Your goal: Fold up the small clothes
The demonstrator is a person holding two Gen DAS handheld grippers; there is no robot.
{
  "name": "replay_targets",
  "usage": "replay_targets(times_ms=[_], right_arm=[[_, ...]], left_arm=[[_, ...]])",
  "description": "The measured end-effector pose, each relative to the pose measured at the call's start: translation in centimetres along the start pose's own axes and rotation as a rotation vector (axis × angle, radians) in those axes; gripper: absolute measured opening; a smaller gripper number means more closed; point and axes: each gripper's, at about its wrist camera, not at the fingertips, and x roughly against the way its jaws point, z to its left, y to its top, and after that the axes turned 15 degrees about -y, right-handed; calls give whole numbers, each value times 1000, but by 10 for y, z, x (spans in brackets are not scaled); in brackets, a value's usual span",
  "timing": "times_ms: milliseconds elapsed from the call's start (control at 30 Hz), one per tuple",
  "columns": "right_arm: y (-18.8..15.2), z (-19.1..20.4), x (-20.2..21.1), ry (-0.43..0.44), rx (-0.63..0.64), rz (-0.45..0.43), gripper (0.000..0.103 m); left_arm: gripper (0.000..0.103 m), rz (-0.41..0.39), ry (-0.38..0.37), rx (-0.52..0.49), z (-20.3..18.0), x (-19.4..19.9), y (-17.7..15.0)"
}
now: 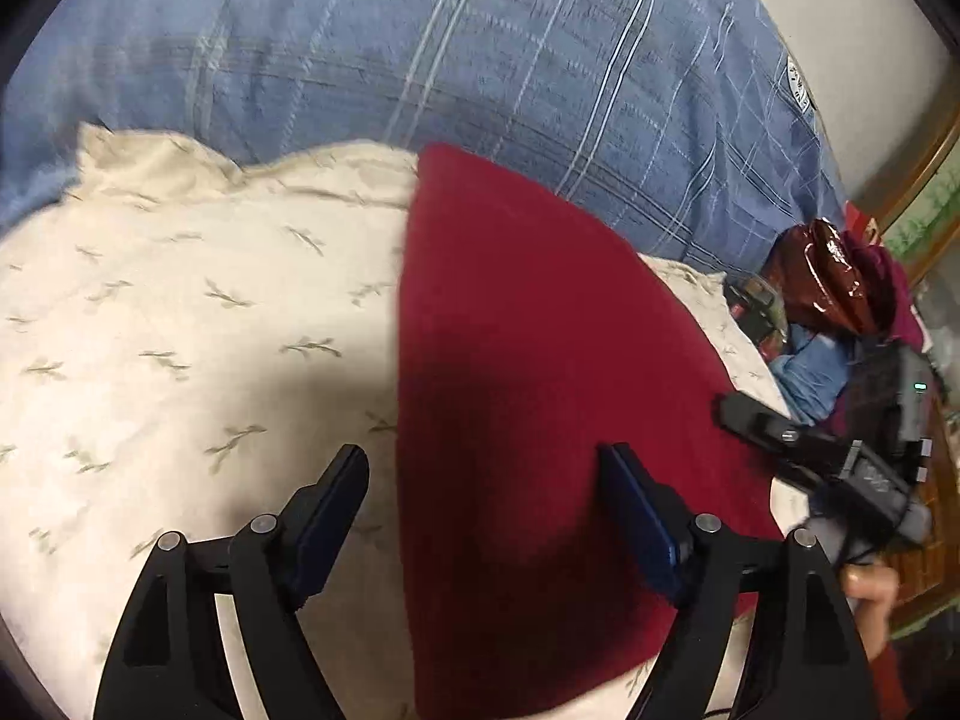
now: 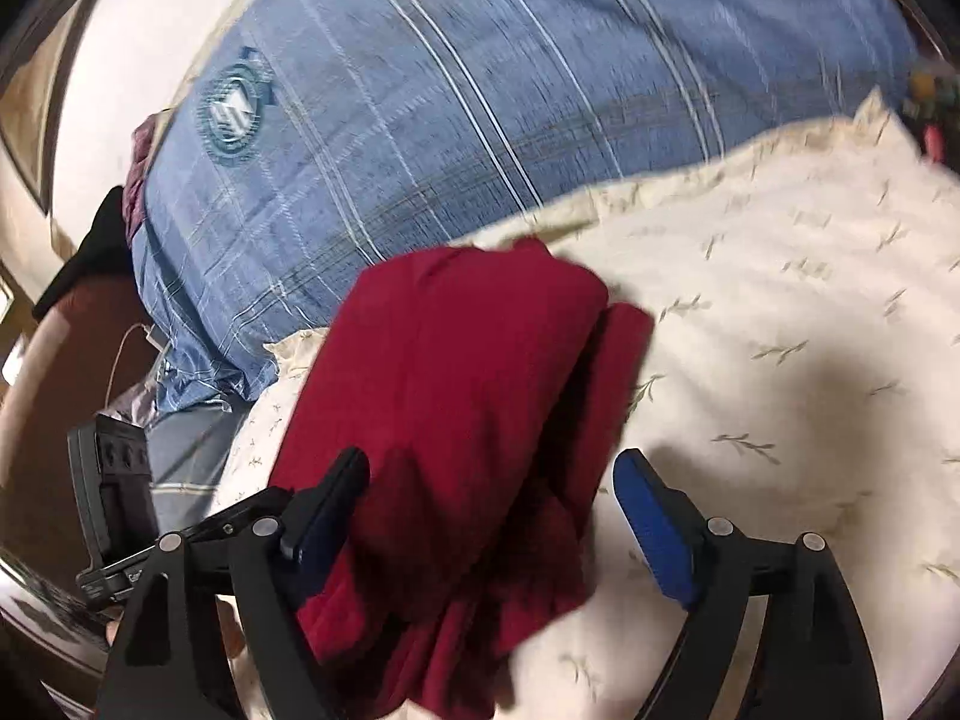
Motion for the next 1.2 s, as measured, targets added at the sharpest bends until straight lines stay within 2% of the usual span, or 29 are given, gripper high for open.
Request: replay_targets(times_ms=[133,167,200,233,300,400,467,567,633,667,733,833,933,1000,1100,1167,1200], right_arm=[[3,8,-22,30,29,6,87],[3,12,-22,30,41,5,82],[4,17,-22,24,55,9,72],[4,22,-20,15,71,8,69],[3,32,-11,16,105,0,54],[-2,48,12,50,149,-21,50],[-6,59,25,85,166,-22,50],[-23,76,42,131,203,-15,50],[-38,79,39,144,183,14,55],[-45,80,36,105,149,9,60],[-59,79,32,27,151,37,60],[-74,78,60,-20,149,-32,60],[-92,88,93,10,186,-79,60],[-110,108,107,17,268,-87,55],[-139,134,115,16,367,-125,45],[-153,142,107,33,406,-96,43],[-160,145,97,-12,432,-83,40]], left_arm=[[81,27,-63,34,15,-19,11],[81,30,-72,30,15,-22,11],[75,30,-81,17,15,-24,12],[71,33,-71,-2,13,-26,14],[63,32,-58,-29,8,-25,15],[55,37,-65,-59,-3,-10,13],[55,29,-86,-94,-17,11,6],[55,11,-44,-137,-27,48,-14],[56,-1,-18,-130,-25,64,-33],[56,7,5,-117,-20,67,-42],[58,35,60,-96,-10,67,-59],[61,-10,116,-89,-1,77,-75],[64,-90,143,-93,-3,92,-80],[69,-128,161,-89,-5,98,-83],[70,-149,210,-72,-6,97,-92],[70,-145,243,-70,-11,94,-105],[70,-150,258,-76,-13,95,-109]])
